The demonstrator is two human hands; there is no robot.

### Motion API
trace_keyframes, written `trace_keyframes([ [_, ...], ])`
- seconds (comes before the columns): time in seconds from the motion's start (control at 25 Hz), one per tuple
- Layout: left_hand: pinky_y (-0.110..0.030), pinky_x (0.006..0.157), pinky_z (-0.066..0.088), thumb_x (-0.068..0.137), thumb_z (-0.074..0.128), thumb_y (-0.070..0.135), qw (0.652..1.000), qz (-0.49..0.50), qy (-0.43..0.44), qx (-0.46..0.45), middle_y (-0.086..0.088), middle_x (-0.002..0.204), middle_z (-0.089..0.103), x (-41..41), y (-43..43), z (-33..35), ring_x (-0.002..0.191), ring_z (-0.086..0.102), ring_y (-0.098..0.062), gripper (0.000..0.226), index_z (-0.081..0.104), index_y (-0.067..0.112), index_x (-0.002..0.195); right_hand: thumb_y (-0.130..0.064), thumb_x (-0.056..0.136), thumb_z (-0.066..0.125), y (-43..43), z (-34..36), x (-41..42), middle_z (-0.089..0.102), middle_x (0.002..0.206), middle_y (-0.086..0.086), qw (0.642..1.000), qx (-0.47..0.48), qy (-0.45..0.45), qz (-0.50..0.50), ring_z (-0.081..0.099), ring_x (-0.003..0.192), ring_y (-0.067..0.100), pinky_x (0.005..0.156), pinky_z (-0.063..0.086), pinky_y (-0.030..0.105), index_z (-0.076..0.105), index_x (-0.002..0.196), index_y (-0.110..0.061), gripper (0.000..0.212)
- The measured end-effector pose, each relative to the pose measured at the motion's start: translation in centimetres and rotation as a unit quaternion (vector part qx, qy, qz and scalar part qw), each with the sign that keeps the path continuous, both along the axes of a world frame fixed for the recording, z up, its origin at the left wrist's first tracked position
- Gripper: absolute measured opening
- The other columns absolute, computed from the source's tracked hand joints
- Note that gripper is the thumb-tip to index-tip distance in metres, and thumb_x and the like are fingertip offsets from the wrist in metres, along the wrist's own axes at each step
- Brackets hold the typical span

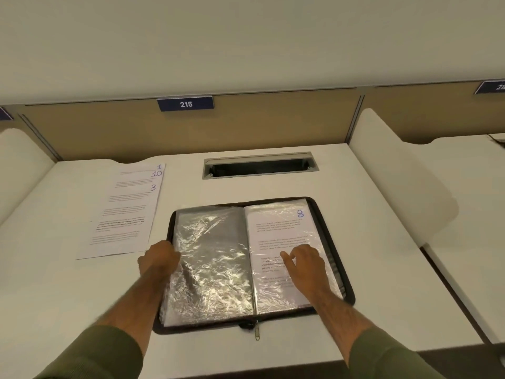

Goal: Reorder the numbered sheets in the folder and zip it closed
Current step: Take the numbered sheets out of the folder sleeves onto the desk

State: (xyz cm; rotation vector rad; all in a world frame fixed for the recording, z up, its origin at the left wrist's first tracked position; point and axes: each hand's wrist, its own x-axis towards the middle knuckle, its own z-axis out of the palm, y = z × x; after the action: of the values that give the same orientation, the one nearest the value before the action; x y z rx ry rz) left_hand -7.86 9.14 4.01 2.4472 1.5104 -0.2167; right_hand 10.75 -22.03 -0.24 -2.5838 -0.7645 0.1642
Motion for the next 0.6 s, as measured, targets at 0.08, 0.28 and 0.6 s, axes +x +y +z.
trace_keyframes([
  [0.08,-0.036,0.082,0.047,0.089,0.058,0.02,1.0,0.0,0.009,-0.012,0.002,0.079,0.062,-0.7,1.3,-0.3,0.077,0.059,-0.022,0.007,0.06,0.017,0.082,-0.057,0.1,0.044,0.9,0.0,0.3,0.063,0.1,-0.004,1.0,-0.016,-0.007,-0.003,0.056,0.094,0.016,0.084,0.051,0.037,0.065,0.089,-0.02,0.043],
  [0.28,-0.039,0.087,0.048,0.095,0.05,0.029,0.997,-0.051,-0.05,0.034,-0.005,0.111,0.064,0.3,2.9,-1.4,0.1,0.06,-0.027,0.027,0.059,0.016,0.117,-0.057,0.099,0.044,2.7,0.8,1.0,0.064,0.108,-0.004,0.999,-0.035,-0.029,-0.009,0.057,0.102,0.016,0.092,0.048,0.036,0.067,0.102,-0.02,0.044],
  [0.6,-0.045,0.122,0.027,0.098,0.052,0.043,0.957,-0.254,-0.134,-0.03,-0.005,0.162,0.033,10.1,-2.7,-3.3,0.147,0.033,-0.025,0.066,0.03,0.022,0.156,-0.063,0.101,0.031,3.0,1.7,5.9,0.011,0.169,0.006,0.989,-0.145,0.004,0.024,0.009,0.155,0.028,0.124,0.016,0.05,0.013,0.161,-0.02,0.076],
])
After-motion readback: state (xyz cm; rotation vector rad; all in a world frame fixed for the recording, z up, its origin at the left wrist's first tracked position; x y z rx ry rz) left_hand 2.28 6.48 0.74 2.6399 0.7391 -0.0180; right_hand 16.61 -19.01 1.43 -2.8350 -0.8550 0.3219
